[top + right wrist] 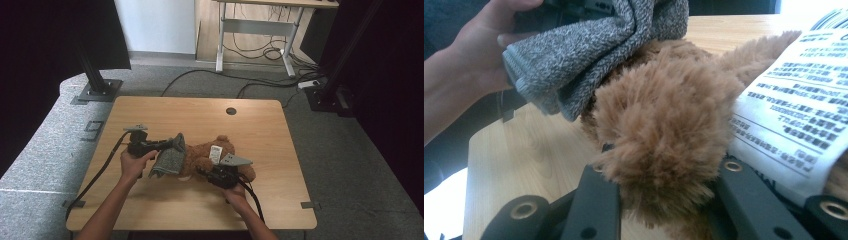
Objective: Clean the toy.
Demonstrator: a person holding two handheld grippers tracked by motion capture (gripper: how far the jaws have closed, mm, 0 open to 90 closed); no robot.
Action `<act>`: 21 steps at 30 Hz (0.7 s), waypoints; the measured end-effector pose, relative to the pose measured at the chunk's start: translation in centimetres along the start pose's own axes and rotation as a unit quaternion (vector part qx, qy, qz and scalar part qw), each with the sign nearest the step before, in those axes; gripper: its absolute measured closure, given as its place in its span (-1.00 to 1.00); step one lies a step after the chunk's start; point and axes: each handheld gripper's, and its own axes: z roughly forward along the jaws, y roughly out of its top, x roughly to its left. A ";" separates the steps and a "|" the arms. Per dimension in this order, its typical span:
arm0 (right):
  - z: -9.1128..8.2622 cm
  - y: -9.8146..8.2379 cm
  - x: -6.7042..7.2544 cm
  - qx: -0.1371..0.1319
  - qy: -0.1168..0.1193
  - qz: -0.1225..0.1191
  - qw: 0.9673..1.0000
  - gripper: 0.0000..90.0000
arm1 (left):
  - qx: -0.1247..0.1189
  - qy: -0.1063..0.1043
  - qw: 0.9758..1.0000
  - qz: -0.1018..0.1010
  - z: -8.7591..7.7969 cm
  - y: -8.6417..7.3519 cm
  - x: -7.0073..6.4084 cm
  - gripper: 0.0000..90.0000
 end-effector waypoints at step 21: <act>0.6 -0.1 0.3 0.008 -0.023 -0.020 1.000 0.63 | -0.002 -0.051 0.998 0.025 2.0 2.0 -2.8 0.75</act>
